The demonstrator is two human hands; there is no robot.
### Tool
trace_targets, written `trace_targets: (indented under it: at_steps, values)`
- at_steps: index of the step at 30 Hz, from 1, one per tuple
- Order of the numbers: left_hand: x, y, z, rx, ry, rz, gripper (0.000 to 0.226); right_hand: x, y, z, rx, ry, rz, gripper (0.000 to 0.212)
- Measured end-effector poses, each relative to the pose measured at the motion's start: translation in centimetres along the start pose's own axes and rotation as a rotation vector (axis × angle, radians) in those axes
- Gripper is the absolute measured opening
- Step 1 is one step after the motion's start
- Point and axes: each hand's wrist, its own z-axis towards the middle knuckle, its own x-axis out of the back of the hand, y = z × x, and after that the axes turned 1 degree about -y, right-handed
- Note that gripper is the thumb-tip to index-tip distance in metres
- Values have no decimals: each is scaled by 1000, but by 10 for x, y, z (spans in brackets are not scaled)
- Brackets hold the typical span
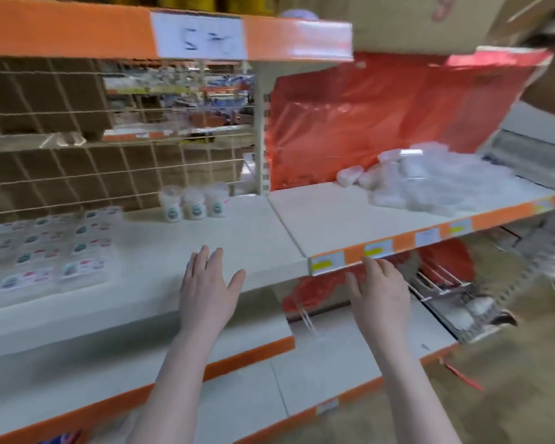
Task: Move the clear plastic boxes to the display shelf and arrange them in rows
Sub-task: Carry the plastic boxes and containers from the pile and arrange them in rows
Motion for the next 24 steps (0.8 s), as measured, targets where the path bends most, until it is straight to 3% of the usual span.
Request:
trace_targets:
  at_steps: [8,24]
  values:
    - [-60,110,7,-85,-38,-18,60,17,104,25,-44,-18,-15,32]
    - [-146,216,155,-157,-49,-46,61,-60,186,152,-14,-49,-15,38]
